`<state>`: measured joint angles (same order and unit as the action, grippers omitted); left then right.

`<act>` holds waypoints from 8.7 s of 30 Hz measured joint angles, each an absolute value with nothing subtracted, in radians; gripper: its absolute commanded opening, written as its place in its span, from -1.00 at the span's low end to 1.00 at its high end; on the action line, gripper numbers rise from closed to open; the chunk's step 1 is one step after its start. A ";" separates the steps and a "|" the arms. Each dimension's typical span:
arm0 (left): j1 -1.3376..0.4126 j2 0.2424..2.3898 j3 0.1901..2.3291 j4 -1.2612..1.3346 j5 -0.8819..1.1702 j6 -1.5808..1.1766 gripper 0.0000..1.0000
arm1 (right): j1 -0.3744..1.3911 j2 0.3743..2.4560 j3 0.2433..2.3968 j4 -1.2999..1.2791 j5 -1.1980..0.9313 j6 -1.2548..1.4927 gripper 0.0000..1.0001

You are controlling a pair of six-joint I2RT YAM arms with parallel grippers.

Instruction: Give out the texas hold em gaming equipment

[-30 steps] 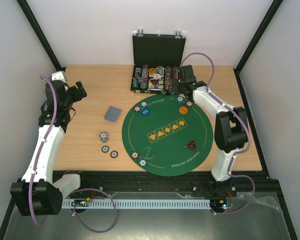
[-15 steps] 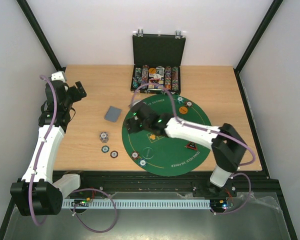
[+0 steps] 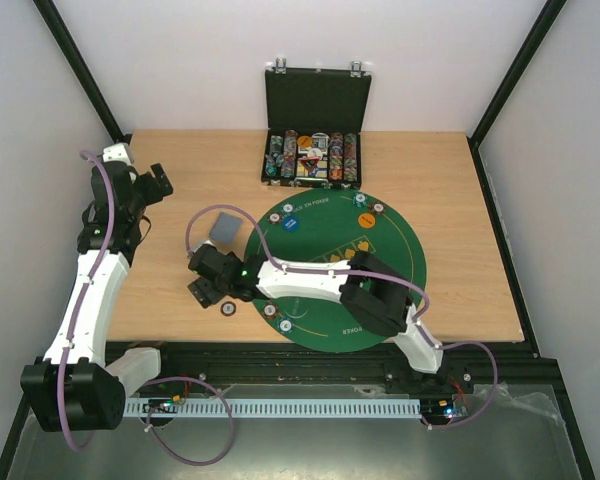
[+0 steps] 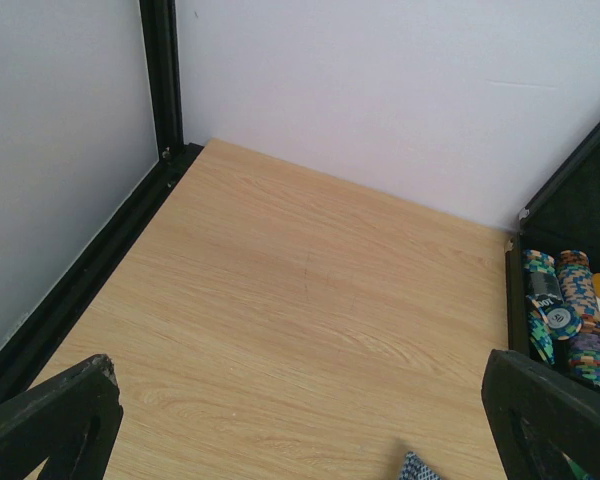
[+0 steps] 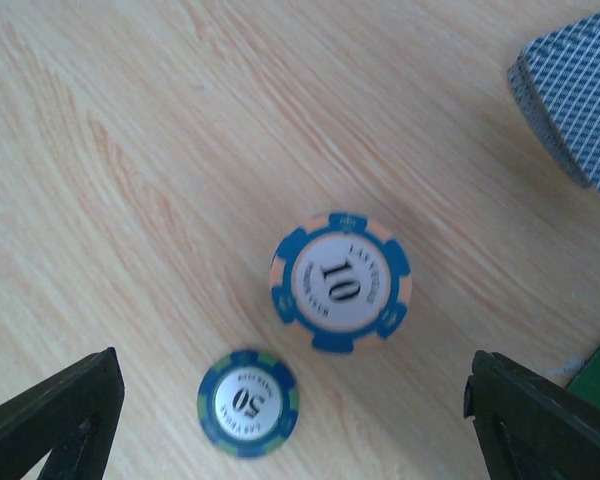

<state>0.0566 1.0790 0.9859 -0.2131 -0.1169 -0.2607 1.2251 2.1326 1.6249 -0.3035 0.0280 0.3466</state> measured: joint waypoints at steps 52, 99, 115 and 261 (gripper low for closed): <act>0.057 1.079 0.986 -0.213 -0.116 -0.261 0.99 | 1.185 2.326 1.842 -0.382 0.033 0.377 -0.13; 0.057 1.079 0.986 -0.213 -0.116 -0.261 0.99 | 1.114 1.972 1.465 -0.299 0.039 0.421 -0.33; 0.057 1.079 0.986 -0.213 -0.115 -0.261 0.99 | 1.053 1.511 0.835 -0.216 -0.020 0.546 -0.33; 0.057 1.061 0.980 -0.200 -0.139 -0.257 0.99 | 1.145 2.382 1.940 -0.467 -0.117 0.179 -0.26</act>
<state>0.0566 1.0615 0.9802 -0.2001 -0.1394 -0.2573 1.1446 2.3817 1.9404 -0.4671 -0.1173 0.1795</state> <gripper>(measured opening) 0.995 0.406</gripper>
